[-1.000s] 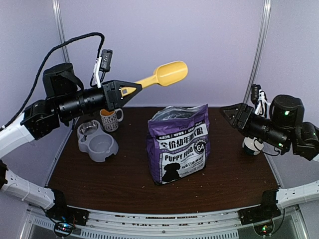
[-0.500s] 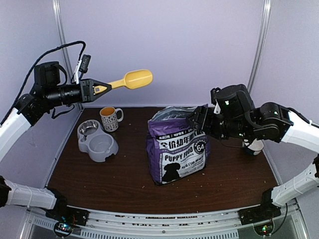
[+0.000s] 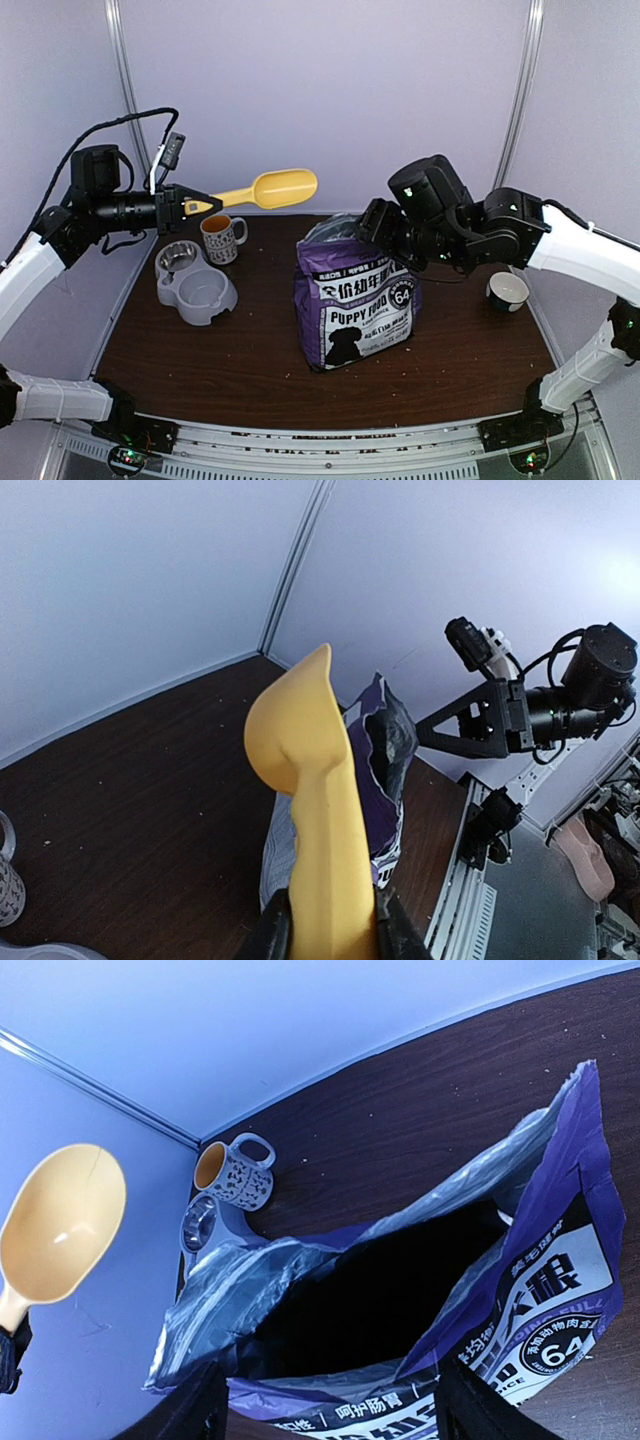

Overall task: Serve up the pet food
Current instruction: Pass from the right arm to the left, then adjust the pet food bag at the center of the board.

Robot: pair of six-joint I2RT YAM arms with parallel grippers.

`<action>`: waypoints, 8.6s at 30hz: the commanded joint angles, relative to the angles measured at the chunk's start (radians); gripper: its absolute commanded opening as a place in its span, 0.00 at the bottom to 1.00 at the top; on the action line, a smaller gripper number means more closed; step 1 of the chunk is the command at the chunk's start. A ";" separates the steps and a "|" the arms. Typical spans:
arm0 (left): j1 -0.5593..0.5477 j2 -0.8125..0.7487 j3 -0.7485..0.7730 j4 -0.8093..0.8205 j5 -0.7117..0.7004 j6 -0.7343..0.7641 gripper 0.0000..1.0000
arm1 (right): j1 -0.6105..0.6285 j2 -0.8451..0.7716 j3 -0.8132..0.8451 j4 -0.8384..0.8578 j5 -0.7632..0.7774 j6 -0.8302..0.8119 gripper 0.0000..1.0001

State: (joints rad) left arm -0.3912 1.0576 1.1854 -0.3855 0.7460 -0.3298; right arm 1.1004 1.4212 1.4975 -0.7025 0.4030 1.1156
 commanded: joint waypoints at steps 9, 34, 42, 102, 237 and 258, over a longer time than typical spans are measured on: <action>0.012 -0.011 -0.074 0.191 0.098 0.000 0.16 | 0.007 0.102 0.109 -0.172 0.071 0.074 0.48; 0.012 -0.046 -0.013 0.126 0.018 -0.054 0.17 | -0.170 -0.027 0.103 0.060 -0.074 -0.270 0.00; 0.013 -0.082 0.023 0.091 -0.018 -0.099 0.17 | -0.289 0.009 0.327 -0.007 -0.347 -0.492 0.00; 0.013 -0.167 -0.043 -0.078 -0.009 -0.062 0.19 | -0.356 0.143 0.482 -0.655 0.198 -0.457 0.00; 0.012 -0.377 -0.144 -0.136 -0.199 -0.269 0.22 | -0.327 0.141 0.390 -0.658 -0.027 -0.844 0.49; 0.012 -0.357 -0.132 -0.133 -0.212 -0.254 0.22 | -0.413 0.230 0.523 -0.649 0.429 -0.922 0.00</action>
State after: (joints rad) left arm -0.3859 0.6968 1.0470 -0.5522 0.5453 -0.5972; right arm 0.7273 1.7187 1.9442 -1.4101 0.5835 0.2325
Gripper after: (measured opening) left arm 0.225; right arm 0.002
